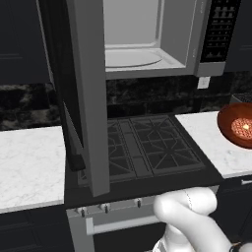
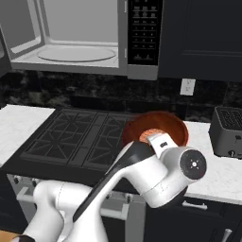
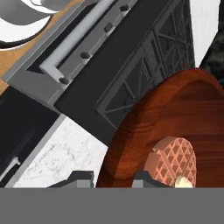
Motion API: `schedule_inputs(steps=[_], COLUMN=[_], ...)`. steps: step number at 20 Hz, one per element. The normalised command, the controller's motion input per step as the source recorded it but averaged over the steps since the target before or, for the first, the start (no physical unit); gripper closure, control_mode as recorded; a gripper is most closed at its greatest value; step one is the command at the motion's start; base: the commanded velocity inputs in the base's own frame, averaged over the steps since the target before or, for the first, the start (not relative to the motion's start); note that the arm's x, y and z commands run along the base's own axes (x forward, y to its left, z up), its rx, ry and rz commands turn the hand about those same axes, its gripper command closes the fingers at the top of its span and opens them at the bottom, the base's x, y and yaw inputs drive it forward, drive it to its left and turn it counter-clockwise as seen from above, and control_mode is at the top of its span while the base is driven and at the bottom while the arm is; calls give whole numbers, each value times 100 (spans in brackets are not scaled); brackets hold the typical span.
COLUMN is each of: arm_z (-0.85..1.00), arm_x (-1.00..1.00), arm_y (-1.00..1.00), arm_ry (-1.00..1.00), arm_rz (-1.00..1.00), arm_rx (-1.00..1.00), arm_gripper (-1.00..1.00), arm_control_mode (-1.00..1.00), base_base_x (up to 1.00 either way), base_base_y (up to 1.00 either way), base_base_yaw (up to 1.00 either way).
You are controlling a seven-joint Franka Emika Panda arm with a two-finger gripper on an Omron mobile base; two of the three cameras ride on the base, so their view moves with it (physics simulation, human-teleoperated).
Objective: Open the microwave, place the bowl with waffle inside the microwave, then close the microwave door and turn it on.
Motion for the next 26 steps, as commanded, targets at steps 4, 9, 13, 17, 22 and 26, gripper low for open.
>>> schedule_inputs(steps=[4, 9, 13, 17, 22, 26], arm_z=[37, 39, 44, 46, 51, 57], arm_x=[-33, -17, -6, -3, 0, 0], arm_y=[83, 89, 85, 83, 81, 80], arm_ry=[-3, -12, -16, -11, -3, 0], arm_rz=[29, 24, 21, 20, 17, 14], arm_rx=[-9, -4, 0, 0, 0, 0], arm_gripper=[100, 100, 100, 100, 100, 100], arm_control_mode=[-100, -100, -100, -100, -100, -100], base_base_x=[0, 0, 0, 0, 0, 0], base_base_y=[0, 0, 0, 0, 0, 0], base_base_yaw=[0, 0, 0, 0, 0, 0])
